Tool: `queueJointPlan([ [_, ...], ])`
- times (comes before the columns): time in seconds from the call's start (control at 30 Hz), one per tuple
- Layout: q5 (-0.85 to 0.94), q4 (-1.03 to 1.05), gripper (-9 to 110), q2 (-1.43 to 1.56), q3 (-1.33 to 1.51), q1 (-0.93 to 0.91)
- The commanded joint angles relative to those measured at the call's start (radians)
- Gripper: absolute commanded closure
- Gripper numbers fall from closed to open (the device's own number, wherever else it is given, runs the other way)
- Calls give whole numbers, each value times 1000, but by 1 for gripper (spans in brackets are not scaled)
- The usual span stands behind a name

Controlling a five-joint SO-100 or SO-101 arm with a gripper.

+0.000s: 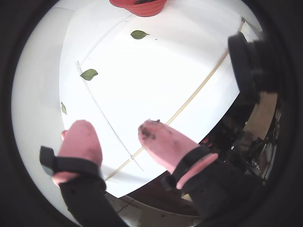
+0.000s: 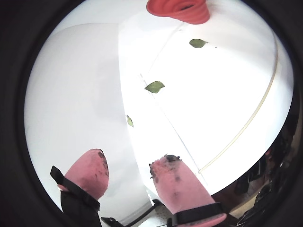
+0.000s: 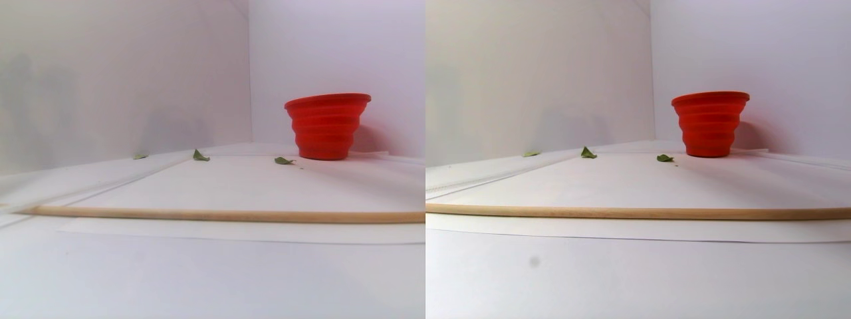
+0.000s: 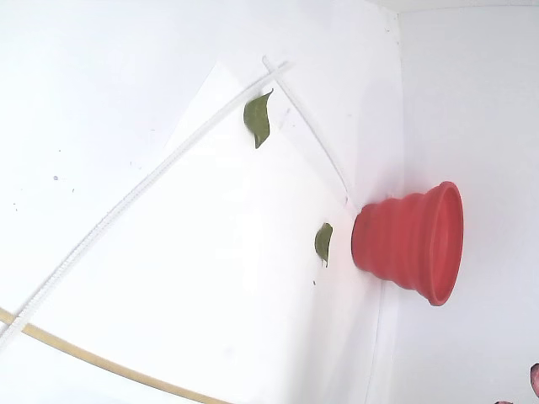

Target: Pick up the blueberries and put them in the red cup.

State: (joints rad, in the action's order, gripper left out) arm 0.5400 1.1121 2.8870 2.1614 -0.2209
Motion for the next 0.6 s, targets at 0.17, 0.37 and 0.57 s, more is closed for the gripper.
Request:
queueJointPlan([
  [0.17,-130,181,85,166,-164,5],
  [0.37,-209,327,86,244,-264,5],
  [0.57,-272,445,87,276,-339,17],
])
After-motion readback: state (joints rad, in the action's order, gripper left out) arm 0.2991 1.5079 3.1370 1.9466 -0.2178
